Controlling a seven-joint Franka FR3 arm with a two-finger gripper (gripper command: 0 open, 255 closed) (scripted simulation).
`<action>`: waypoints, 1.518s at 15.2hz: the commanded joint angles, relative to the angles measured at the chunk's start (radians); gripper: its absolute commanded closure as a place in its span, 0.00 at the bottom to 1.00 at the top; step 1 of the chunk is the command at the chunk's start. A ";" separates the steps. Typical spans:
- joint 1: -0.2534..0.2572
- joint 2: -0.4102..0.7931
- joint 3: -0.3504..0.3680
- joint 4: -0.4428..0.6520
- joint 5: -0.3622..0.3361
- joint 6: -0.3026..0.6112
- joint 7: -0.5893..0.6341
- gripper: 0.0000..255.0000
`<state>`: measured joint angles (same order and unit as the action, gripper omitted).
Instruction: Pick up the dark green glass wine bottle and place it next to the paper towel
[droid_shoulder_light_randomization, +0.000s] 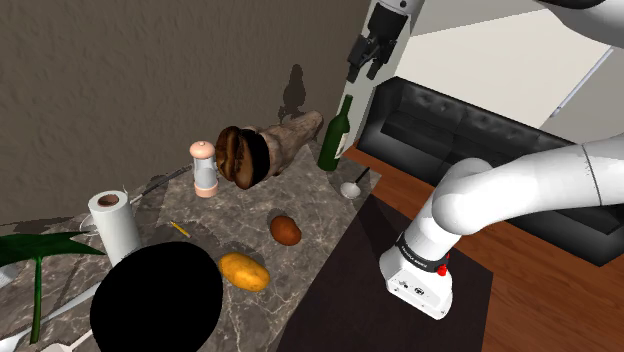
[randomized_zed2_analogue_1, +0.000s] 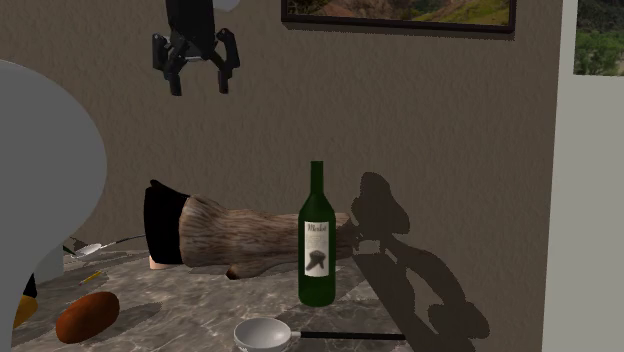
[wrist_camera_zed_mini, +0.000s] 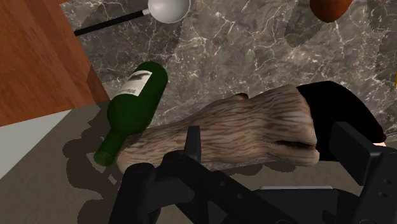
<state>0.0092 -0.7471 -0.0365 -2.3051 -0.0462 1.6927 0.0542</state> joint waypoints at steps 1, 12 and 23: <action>0.000 0.000 0.000 0.000 0.000 0.000 0.000 0.00; -0.057 0.277 -0.196 0.072 -0.035 0.171 -0.167 0.00; -0.091 0.594 -0.351 0.228 0.040 0.283 -0.341 0.00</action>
<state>-0.0801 -0.1673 -0.3824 -2.0794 -0.0112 1.9661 -0.2793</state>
